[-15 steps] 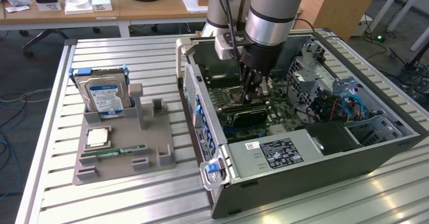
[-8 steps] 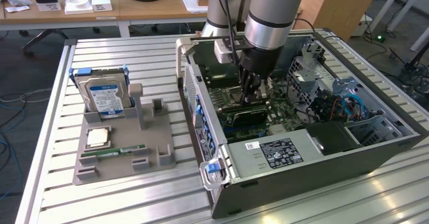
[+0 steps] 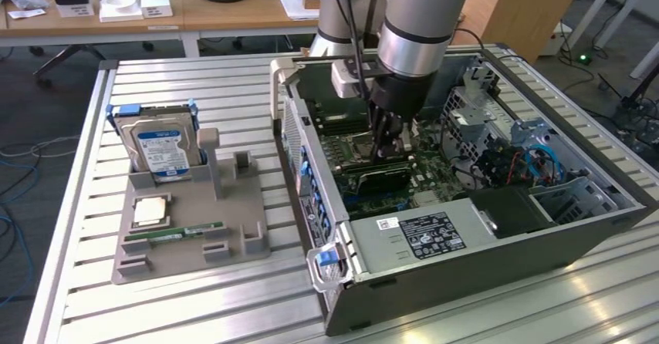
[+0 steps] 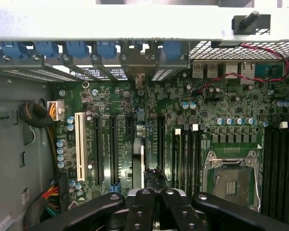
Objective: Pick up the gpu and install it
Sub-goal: 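Press down on the gpu until it lock into place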
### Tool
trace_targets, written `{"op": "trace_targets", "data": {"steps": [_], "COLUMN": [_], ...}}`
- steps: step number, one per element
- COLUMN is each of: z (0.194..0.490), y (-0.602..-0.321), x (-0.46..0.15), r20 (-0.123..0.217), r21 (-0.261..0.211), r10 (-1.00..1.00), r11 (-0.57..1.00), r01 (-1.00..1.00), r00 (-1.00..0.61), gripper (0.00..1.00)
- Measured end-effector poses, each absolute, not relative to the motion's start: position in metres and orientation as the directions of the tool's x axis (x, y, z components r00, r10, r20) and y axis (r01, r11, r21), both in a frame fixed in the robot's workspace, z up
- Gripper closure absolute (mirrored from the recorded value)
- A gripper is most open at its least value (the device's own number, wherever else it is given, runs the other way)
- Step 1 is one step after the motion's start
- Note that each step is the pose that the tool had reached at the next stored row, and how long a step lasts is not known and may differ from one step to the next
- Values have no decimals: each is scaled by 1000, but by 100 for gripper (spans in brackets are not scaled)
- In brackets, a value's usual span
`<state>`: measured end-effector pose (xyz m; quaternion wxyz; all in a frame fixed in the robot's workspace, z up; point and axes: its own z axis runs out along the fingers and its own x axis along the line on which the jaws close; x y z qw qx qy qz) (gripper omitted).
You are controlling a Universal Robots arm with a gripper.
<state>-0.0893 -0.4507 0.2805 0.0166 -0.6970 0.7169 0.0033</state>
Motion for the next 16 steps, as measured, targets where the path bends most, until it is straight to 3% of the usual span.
{"op": "trace_targets", "data": {"steps": [16], "z": [273], "y": [-452], "x": [-89], "r20": [-28], "r21": [-18], "r10": [-999], "r11": [28], "r01": [-999], "r00": [-28], "gripper": [89]}}
